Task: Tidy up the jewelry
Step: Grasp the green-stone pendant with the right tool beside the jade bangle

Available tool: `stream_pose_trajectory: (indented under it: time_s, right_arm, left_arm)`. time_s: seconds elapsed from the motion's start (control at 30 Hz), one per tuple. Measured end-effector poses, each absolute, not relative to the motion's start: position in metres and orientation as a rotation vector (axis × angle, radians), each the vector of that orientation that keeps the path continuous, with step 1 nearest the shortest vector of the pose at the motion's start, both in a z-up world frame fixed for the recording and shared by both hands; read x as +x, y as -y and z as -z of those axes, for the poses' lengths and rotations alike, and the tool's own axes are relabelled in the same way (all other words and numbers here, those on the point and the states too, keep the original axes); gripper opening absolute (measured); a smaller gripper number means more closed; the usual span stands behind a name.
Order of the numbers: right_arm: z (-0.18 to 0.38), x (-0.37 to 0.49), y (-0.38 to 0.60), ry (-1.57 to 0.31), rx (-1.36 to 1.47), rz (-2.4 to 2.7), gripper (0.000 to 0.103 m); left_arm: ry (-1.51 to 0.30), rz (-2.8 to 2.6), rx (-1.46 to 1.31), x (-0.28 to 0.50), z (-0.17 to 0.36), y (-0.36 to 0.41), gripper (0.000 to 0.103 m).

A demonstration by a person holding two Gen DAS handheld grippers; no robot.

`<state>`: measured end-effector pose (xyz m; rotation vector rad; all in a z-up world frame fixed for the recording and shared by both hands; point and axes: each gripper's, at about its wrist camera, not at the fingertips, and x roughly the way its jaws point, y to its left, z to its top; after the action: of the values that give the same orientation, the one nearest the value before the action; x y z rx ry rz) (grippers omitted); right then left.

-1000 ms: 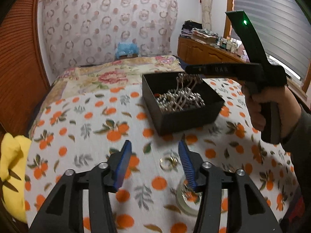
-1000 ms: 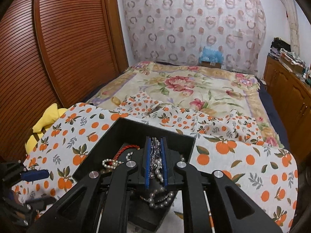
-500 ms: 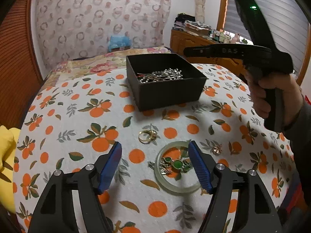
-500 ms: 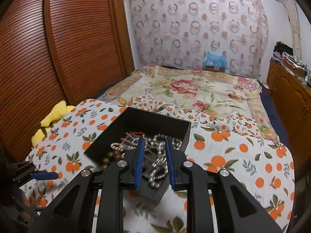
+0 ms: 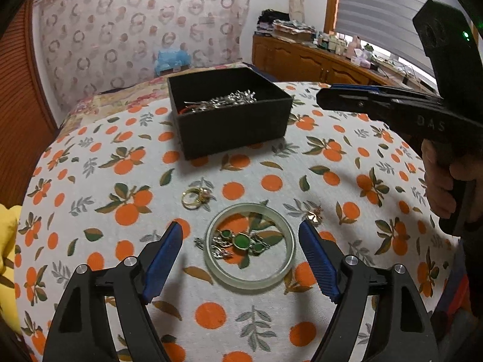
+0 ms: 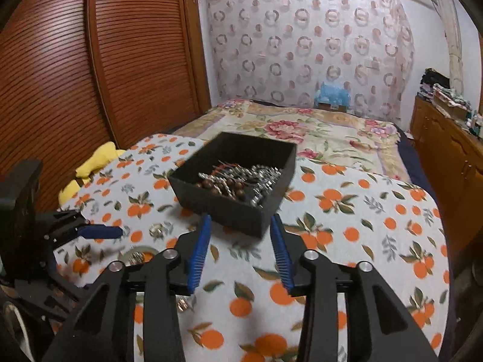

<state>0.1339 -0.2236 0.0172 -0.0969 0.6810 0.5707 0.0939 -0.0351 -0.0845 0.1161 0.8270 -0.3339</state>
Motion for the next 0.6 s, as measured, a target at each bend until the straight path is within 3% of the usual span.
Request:
stream_pose_trajectory:
  time_s: [0.23,0.47,0.6]
  right_arm:
    - [-0.003,0.121,0.231,-0.709,-0.107,-0.552,0.063]
    - [0.007,0.116,0.233,-0.733,-0.080,-0.562,0.064]
    - [0.010,0.114,0.231,-0.742,-0.076,-0.574,0.064]
  left_arm:
    - [-0.863,0.341,0.143,0.097,0.094,0.043,0.077]
    - [-0.874,0.334,0.179,0.102,0.101,0.050,0.077]
    - [-0.867,0.327,0.209,0.101,0.100,0.052,0.069]
